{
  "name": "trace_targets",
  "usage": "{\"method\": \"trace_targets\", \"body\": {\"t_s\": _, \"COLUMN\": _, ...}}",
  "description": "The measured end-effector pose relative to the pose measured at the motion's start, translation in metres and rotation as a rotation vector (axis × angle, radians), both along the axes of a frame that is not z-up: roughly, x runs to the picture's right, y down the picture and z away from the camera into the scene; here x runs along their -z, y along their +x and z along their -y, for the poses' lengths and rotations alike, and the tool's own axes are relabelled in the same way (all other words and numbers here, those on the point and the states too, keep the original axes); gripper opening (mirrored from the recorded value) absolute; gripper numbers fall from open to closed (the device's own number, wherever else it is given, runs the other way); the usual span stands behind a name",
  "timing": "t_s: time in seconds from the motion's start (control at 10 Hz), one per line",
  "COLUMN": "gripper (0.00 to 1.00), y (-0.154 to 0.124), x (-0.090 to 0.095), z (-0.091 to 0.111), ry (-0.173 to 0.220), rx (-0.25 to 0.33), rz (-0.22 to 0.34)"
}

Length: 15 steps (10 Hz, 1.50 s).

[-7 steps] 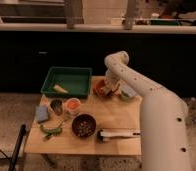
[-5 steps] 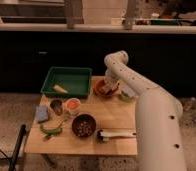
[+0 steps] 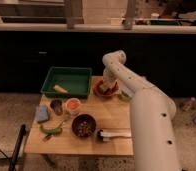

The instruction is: Wipe red bowl with eraser

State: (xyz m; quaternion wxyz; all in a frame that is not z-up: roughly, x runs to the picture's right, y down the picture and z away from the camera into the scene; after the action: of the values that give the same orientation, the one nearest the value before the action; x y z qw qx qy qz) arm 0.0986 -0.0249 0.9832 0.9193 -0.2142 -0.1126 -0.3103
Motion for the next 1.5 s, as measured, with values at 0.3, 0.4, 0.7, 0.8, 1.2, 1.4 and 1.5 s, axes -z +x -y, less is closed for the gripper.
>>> {"method": "trace_targets", "body": {"t_s": 0.3, "gripper": 0.00, "y": -0.020, "x": 0.006, "z": -0.008, "ry": -0.007, "rx": 0.033, "rz": 0.050}}
{"method": "trace_targets", "body": {"t_s": 0.4, "gripper": 0.00, "y": -0.021, "x": 0.008, "z": -0.010, "ry": -0.008, "rx": 0.037, "rz": 0.058}}
{"method": "trace_targets", "body": {"t_s": 0.7, "gripper": 0.00, "y": -0.019, "x": 0.020, "z": -0.016, "ry": -0.006, "rx": 0.049, "rz": 0.072}}
{"method": "trace_targets", "body": {"t_s": 0.8, "gripper": 0.00, "y": -0.012, "x": 0.024, "z": -0.017, "ry": -0.005, "rx": 0.043, "rz": 0.066}}
{"method": "trace_targets", "body": {"t_s": 1.2, "gripper": 0.00, "y": 0.006, "x": 0.028, "z": -0.014, "ry": 0.005, "rx": 0.023, "rz": 0.038}}
{"method": "trace_targets", "body": {"t_s": 1.4, "gripper": 0.00, "y": 0.009, "x": 0.025, "z": -0.010, "ry": 0.013, "rx": 0.017, "rz": 0.027}}
{"method": "trace_targets", "body": {"t_s": 1.5, "gripper": 0.00, "y": 0.009, "x": 0.024, "z": -0.007, "ry": 0.022, "rx": 0.011, "rz": 0.027}}
